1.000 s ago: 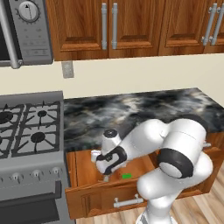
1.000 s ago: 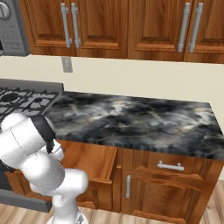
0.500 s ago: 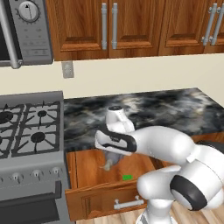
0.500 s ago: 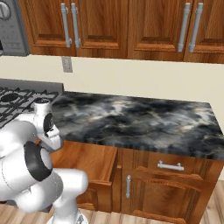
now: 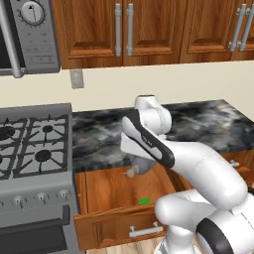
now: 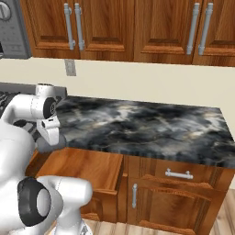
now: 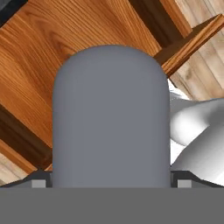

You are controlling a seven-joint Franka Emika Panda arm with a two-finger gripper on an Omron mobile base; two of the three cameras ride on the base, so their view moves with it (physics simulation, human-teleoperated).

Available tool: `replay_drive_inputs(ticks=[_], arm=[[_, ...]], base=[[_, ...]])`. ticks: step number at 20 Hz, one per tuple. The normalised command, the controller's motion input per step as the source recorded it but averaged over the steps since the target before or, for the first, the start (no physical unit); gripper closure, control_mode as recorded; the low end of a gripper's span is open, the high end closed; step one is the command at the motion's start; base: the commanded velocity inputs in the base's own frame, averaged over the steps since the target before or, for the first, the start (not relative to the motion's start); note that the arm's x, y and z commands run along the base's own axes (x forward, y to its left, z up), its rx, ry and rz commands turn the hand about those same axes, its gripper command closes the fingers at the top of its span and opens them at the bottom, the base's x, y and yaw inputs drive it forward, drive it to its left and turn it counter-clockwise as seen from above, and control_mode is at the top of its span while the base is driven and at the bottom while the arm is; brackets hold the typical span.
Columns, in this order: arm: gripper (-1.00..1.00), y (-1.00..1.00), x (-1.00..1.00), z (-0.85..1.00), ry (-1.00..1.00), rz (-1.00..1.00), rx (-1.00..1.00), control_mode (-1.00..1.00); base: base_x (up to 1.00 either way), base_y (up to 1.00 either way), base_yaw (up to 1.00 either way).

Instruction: Restock the sink supplies by placing the sponge and soap dispenser on the counter and next to the sink. Make sure the soap dispenser is upright.

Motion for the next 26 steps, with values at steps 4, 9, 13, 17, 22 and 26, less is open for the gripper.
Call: replay_drive_inputs(ticks=[4,9,13,17,22,26], arm=[[1.00,-0.46,-0.51,0.61,0.01,-0.19,0.01,-1.00],[1.00,-0.01,0.00,-0.03,0.06,-0.06,0.00,-1.00],[1.00,-0.04,0.05,-0.02,0.01,0.00,0.00,-1.00],[1.00,-0.06,-0.08,0.00,-0.03,0.01,0.00,1.00],[1.00,0.00,0.00,0.00,0.00,0.00,0.00,1.00],[1.00,0.00,0.00,0.00,0.00,0.00,0.00,1.00]], base=[[0.00,0.00,0.00],[0.00,0.00,0.00],[0.00,0.00,0.00],[-0.67,-0.04,0.16],[-0.70,0.21,0.51],[-0.27,0.34,0.70]])
